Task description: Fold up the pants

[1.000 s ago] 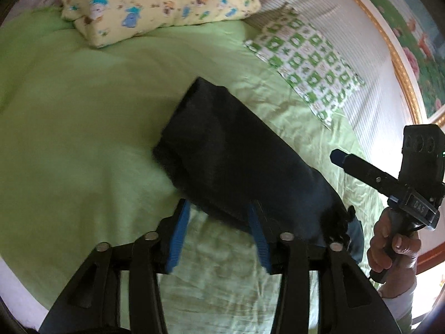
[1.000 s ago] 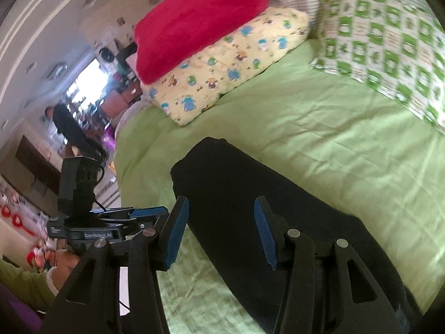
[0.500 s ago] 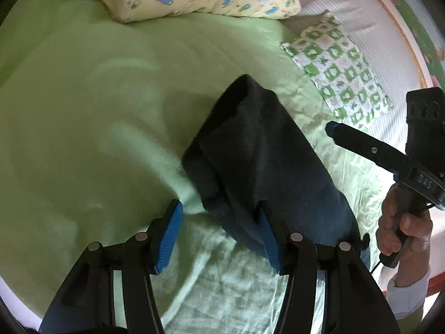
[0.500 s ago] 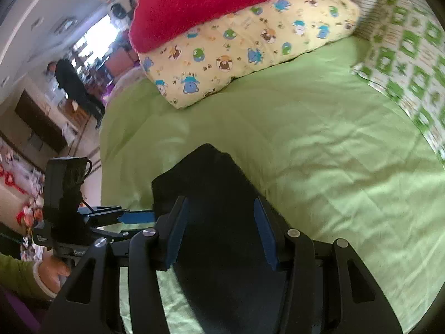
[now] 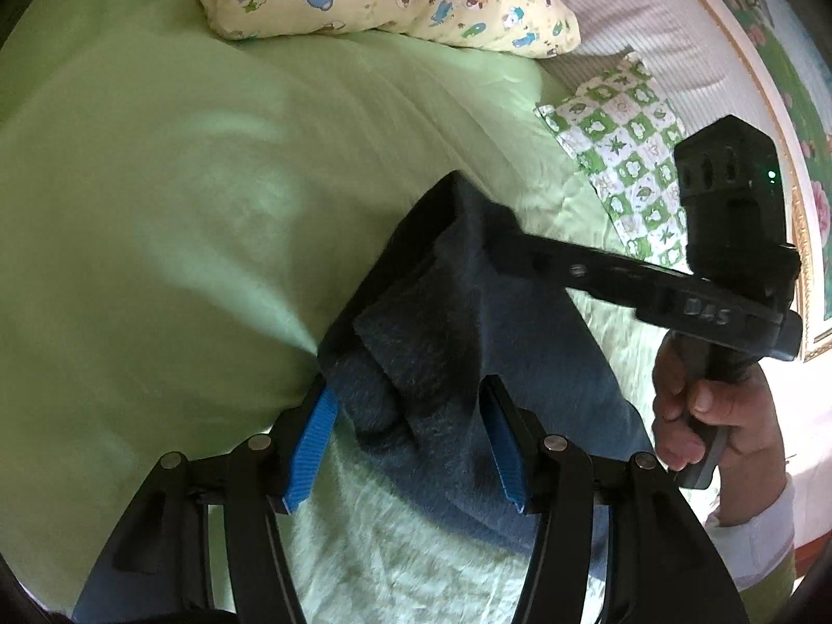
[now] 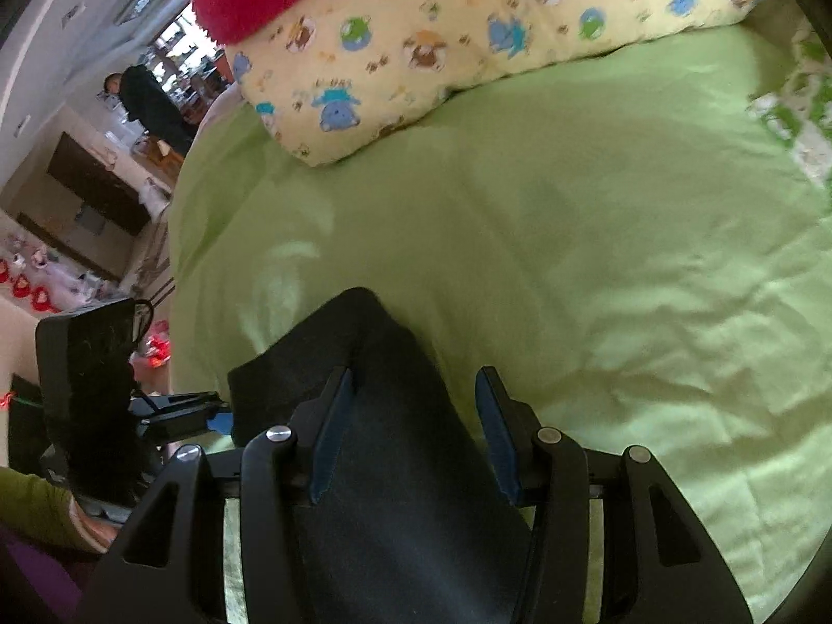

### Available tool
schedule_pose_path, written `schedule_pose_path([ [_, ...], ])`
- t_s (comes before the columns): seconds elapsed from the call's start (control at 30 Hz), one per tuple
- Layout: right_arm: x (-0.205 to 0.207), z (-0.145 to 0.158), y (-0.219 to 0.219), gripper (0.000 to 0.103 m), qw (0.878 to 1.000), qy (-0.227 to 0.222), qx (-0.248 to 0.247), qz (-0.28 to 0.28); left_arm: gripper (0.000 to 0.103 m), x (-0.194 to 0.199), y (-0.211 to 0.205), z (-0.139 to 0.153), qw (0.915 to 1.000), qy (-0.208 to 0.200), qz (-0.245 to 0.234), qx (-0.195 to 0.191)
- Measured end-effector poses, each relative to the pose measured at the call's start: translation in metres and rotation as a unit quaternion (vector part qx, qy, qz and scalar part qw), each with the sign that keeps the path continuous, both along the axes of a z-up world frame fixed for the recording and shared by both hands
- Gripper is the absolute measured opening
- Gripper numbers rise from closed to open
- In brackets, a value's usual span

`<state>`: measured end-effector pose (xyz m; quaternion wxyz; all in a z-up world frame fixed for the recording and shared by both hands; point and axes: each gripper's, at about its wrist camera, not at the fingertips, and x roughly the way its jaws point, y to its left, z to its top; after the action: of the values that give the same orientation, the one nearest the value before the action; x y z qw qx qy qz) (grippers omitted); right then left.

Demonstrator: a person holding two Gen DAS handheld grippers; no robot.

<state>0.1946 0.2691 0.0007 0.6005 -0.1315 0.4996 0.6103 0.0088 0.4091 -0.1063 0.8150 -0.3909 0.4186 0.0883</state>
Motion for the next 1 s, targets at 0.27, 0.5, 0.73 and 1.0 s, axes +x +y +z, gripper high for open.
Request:
schedule_pose_path([
  [0.27, -0.006, 0.014, -0.024, 0.019, 0.999, 0.006, 0.042, -0.027, 0.026, 0.000, -0.005, 0.009, 0.9997, -0.022, -0.010, 0.004],
  [0.5, -0.013, 0.052, -0.079, 0.018, 0.993, 0.008, 0.102, -0.061, 0.025, 0.000, -0.030, 0.051, 0.9969, -0.060, -0.045, 0.022],
  [0.73, -0.016, 0.082, -0.154, 0.018, 0.982, 0.004, 0.153, -0.111, 0.024, 0.011, -0.081, 0.092, 0.9879, -0.107, -0.105, 0.041],
  [1.0, -0.021, 0.082, -0.245, 0.017, 0.968, 0.004, 0.176, -0.180, 0.024, 0.022, -0.157, 0.109, 0.9743, -0.127, -0.179, 0.049],
])
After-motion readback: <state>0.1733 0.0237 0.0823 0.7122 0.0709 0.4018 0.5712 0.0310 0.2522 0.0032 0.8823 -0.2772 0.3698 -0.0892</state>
